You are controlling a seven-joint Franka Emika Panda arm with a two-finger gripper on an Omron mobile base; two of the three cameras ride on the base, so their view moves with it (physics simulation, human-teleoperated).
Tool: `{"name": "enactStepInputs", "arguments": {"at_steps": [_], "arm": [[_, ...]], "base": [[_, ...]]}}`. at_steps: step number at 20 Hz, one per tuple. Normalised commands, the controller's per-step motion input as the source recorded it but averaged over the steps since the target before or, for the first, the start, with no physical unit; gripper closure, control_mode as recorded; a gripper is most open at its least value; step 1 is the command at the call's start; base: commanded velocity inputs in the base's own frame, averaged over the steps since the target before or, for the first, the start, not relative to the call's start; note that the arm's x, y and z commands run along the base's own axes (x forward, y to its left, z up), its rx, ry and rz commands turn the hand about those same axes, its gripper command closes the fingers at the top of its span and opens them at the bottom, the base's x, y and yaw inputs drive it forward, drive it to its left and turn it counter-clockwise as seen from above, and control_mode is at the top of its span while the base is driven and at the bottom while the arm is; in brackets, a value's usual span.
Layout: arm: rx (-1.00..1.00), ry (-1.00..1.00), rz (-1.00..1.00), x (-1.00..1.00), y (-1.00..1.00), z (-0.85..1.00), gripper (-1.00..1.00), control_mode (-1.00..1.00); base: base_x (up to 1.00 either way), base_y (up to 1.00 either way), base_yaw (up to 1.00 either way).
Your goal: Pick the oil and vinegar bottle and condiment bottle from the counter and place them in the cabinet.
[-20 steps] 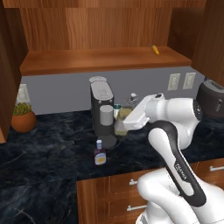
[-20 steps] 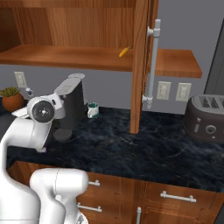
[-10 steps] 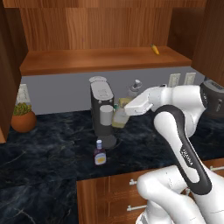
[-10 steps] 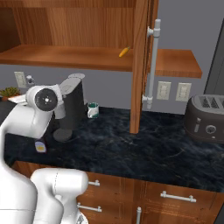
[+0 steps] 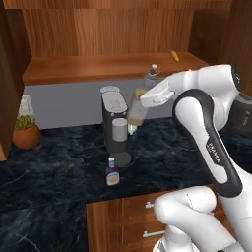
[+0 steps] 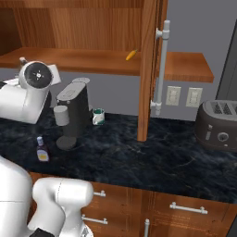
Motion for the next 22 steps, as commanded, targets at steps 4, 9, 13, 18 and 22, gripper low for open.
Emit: {"name": "enactStepInputs", "arguments": {"at_steps": [4, 9, 13, 18, 22], "arm": [[-0.08, 0.00, 0.00, 0.00, -0.03, 0.43, 1.00, -1.00], [-0.01, -0.02, 0.00, 0.00, -0.20, 0.33, 1.00, -1.00], [0.00, -0.06, -0.03, 0.00, -0.22, 0.30, 1.00, -1.00], [0.00, -0.09, -0.11, 0.07, -0.18, 0.20, 1.00, -1.00], [0.00, -0.14, -0.18, 0.04, -0.05, 0.14, 1.00, -1.00]], "base": [[0.00, 0.00, 0.00], [0.00, 0.00, 0.00], [0.00, 0.00, 0.00], [0.00, 0.00, 0.00], [0.00, 0.00, 0.00]]}}
